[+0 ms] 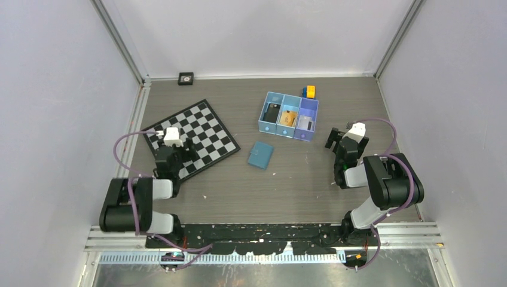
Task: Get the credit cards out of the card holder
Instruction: Reset both arms
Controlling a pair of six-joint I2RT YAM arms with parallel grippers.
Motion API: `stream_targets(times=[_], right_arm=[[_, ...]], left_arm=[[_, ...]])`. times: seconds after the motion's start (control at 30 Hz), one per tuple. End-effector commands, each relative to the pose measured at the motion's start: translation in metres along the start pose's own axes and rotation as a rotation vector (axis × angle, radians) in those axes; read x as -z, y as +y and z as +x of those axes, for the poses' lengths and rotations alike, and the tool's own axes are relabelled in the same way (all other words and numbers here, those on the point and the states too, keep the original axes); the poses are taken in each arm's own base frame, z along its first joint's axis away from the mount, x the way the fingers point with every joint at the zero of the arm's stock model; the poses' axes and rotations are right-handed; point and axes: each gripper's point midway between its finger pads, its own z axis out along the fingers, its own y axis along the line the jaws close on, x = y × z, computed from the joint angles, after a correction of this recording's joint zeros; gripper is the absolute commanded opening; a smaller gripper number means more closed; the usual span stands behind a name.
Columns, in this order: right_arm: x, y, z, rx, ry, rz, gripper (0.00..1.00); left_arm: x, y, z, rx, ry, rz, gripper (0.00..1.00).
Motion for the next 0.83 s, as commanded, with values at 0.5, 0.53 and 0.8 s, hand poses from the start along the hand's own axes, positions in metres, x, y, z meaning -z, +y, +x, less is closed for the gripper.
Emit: stream_targets(times=[0.5, 0.53, 0.8], right_arm=[[-0.003, -0.001, -0.023, -0.045, -0.071, 0.019, 0.93], [-0.003, -0.001, -0.023, -0.045, -0.072, 0.019, 0.92], [-0.003, -0.001, -0.023, -0.044, -0.07, 0.02, 0.93]], left_arm=[[-0.043, -0.005, -0.006, -0.087, -0.003, 0.033, 1.0], [-0.043, -0.006, -0.006, -0.091, 0.0, 0.045, 1.0], [-0.043, -0.007, -0.006, -0.096, 0.002, 0.051, 1.0]])
